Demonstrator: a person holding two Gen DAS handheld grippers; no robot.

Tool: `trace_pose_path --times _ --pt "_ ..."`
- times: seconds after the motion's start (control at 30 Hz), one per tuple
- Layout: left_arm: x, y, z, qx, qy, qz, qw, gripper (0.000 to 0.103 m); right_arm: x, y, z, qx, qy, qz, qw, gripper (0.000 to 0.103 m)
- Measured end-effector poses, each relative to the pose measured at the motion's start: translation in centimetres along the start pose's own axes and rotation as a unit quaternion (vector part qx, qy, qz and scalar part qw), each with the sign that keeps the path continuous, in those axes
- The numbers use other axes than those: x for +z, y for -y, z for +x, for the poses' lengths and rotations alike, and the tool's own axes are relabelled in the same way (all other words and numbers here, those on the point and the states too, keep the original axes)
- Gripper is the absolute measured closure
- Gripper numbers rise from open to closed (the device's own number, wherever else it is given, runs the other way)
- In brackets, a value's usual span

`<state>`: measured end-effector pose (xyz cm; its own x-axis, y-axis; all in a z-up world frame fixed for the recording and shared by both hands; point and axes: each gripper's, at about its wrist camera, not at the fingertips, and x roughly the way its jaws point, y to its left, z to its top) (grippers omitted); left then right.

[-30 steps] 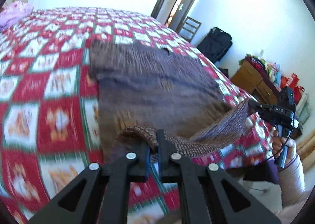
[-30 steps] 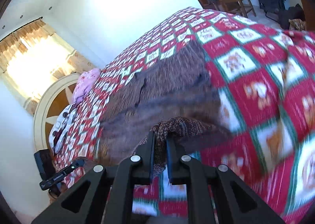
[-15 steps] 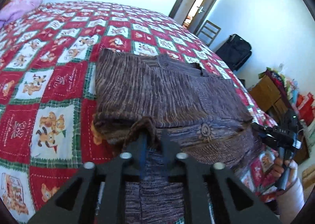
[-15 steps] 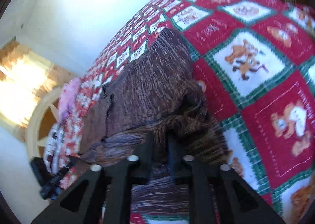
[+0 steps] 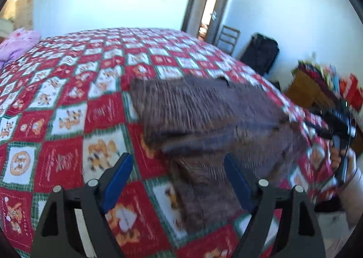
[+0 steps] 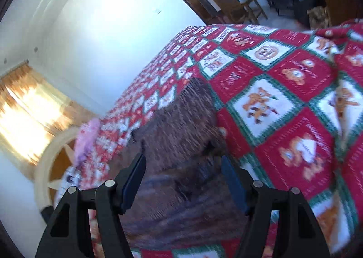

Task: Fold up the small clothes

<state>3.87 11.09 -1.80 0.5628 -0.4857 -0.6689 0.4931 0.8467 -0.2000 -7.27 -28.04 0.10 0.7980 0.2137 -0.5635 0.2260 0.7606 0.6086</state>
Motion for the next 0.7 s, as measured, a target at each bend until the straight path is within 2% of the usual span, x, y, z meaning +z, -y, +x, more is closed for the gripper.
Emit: trace_pose_path --times 0.13,0.27,0.37,0.43,0.57,0.6,0.63,0.7 --pt "-1.7 1.2 0.5 0.017 -0.036 0.059 0.9975 0.018 -1.4 -0.5 -0.5 0.002 -0.01 -0.018 1.0 0.033" --pt "-2.5 1.8 0.4 0.053 -0.036 0.13 0.9895 0.018 -2.5 -1.5 -0.7 0.005 -0.018 -0.038 0.999 0.033" --pt "-2.4 2.2 0.5 0.078 -0.015 0.195 0.9776 0.018 -2.9 -2.1 -0.2 0.009 -0.023 -0.042 0.999 0.033" --pt "-2.4 2.7 1.3 0.087 -0.011 0.244 0.9659 0.018 -2.9 -2.4 -0.1 0.011 -0.023 -0.036 0.999 0.033" --pt "-2.7 3.5 2.9 0.092 -0.03 0.345 0.9337 0.018 -3.1 -3.1 -0.6 0.015 -0.021 -0.038 0.999 0.033" --pt "-2.7 3.5 3.1 0.091 -0.033 0.358 0.9288 0.018 -3.1 -3.2 -0.8 0.015 -0.02 -0.04 0.999 0.033" --pt "-2.6 3.5 3.4 0.089 -0.036 0.366 0.9258 0.018 -3.2 -3.3 -1.0 0.015 -0.019 -0.043 0.999 0.033" --pt "-2.1 3.8 3.6 0.062 -0.03 0.367 0.9276 0.019 -3.3 -3.3 -1.1 0.012 -0.021 -0.041 0.999 0.033"
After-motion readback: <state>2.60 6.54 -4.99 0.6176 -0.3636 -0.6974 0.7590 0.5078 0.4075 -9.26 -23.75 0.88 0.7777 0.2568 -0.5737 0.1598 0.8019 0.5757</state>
